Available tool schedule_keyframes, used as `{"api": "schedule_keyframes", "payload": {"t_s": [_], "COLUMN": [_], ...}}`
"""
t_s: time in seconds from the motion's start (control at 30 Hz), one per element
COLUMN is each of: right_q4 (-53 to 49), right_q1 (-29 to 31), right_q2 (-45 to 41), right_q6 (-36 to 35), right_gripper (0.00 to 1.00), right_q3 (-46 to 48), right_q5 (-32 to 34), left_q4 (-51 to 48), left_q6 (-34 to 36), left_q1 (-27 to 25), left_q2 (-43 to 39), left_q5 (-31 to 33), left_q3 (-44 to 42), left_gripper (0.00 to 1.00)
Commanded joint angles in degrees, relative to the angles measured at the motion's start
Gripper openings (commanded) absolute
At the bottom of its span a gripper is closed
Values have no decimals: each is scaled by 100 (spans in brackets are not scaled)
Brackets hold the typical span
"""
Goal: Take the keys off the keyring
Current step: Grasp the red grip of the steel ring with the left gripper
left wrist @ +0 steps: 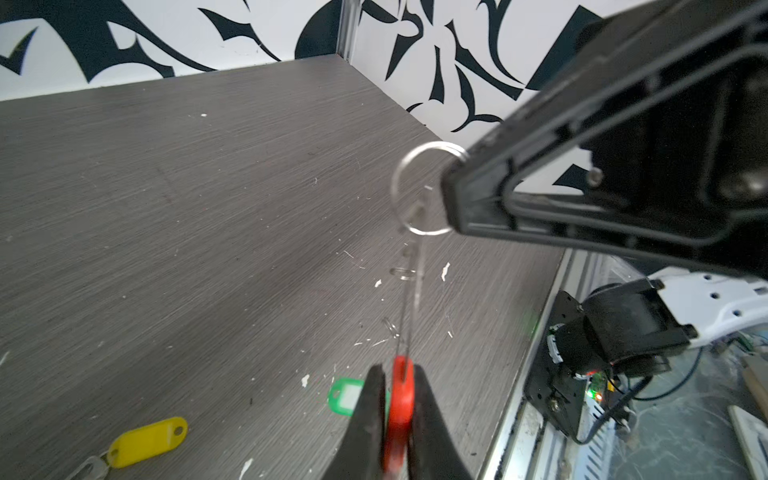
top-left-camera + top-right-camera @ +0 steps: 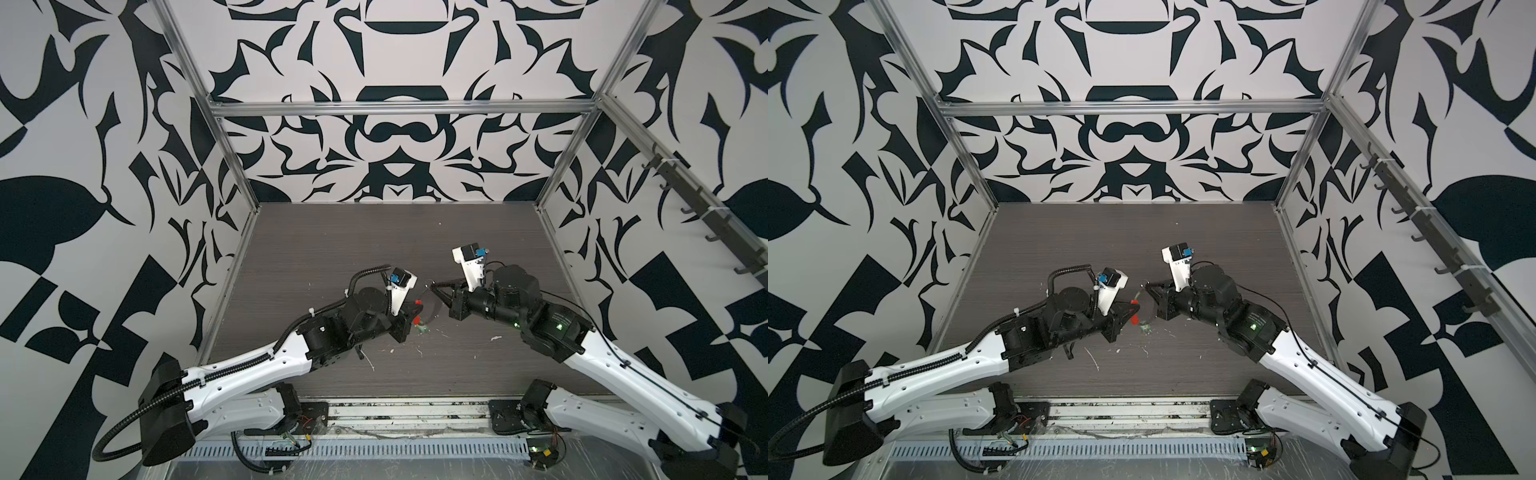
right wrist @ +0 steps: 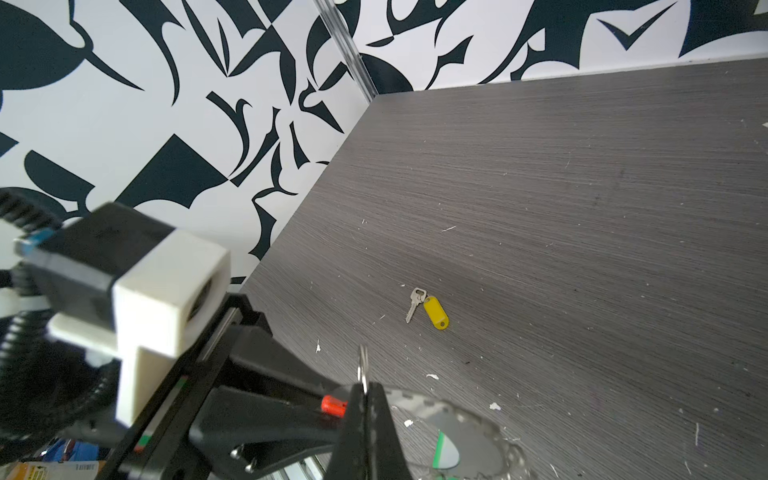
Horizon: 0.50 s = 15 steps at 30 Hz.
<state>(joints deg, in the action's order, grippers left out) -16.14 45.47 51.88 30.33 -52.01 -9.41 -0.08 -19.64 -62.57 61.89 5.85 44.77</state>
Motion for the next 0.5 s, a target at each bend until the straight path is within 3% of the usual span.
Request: {"api": "schedule_keyframes", "payload": {"t_s": [0.0,0.2,0.47], "right_q4": [278,241,245], "right_q1": [32,32,32], "right_q2": [-29,-103,-608], "right_q6": [70,79,76], "right_gripper": [0,2,32], "right_q3": [-183,-100,227], "right_q5": [75,304,988], "left_q4": [64,131,19], "left_q6": [-50,-71,-292], "left_q1": [29,32,40], "left_q2": [-110,-207,-409], "left_q5": [135,203,461], "left_q3": [146,113,64], "left_gripper": [6,0,0]}}
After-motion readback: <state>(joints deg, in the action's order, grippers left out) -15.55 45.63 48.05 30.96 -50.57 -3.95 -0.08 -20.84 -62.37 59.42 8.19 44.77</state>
